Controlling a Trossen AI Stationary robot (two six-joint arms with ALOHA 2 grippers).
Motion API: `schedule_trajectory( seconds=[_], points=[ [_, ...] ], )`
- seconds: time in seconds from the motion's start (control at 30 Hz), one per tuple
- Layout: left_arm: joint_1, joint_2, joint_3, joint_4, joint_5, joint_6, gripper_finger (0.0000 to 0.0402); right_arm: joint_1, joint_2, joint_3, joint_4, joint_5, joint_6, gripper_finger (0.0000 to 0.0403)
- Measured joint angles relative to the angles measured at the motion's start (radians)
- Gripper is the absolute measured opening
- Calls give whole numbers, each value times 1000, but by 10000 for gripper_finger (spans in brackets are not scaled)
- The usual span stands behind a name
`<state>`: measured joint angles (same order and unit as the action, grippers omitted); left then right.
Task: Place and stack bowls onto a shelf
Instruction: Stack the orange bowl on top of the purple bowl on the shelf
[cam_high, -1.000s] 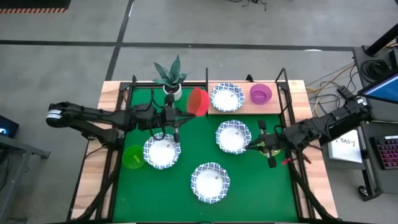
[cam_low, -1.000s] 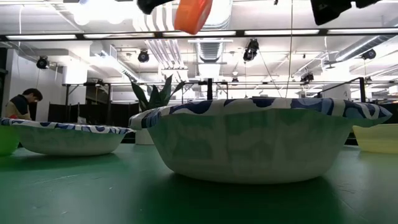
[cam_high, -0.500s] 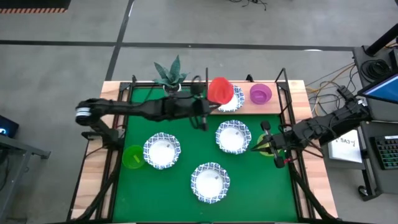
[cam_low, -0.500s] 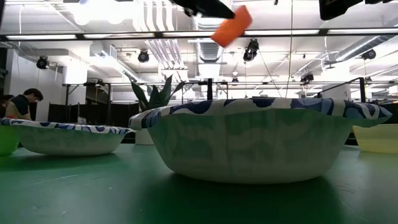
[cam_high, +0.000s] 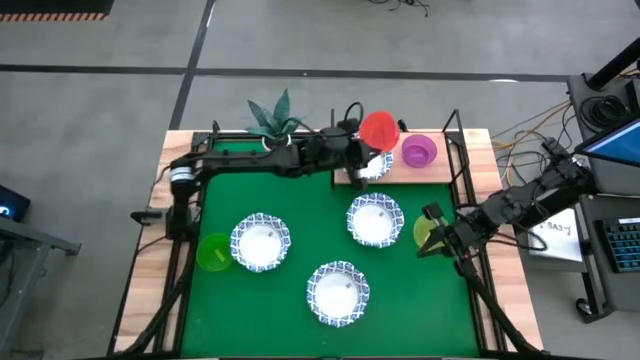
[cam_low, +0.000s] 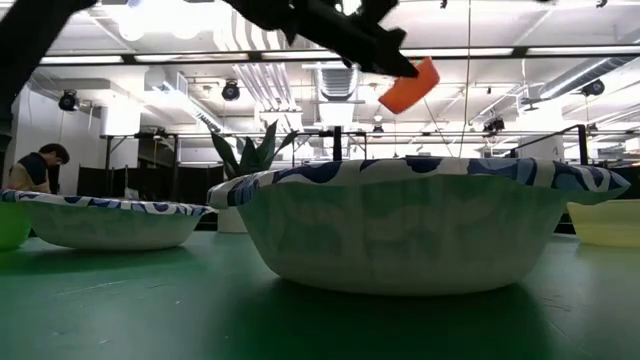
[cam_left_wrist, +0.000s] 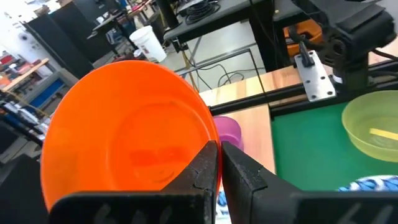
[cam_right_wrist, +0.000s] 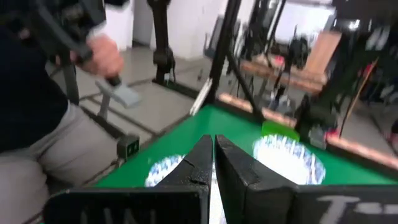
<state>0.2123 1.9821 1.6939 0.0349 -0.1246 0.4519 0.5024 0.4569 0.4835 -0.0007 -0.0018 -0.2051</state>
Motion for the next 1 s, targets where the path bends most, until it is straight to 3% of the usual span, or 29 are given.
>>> schedule_trajectory(
  seconds=[0.37, 0.7, 1.0],
  points=[
    [29, 263, 297, -7, 40, 2, 0, 56, 3, 0, 35, -1, -40, 9],
    [43, 475, 624, -213, 48, -9, 0, 63, 4, -10, 32, 0, -39, 9],
    [56, 510, 653, -203, 93, -35, 0, 63, 3, -15, 40, 0, -36, 9]
  ],
)
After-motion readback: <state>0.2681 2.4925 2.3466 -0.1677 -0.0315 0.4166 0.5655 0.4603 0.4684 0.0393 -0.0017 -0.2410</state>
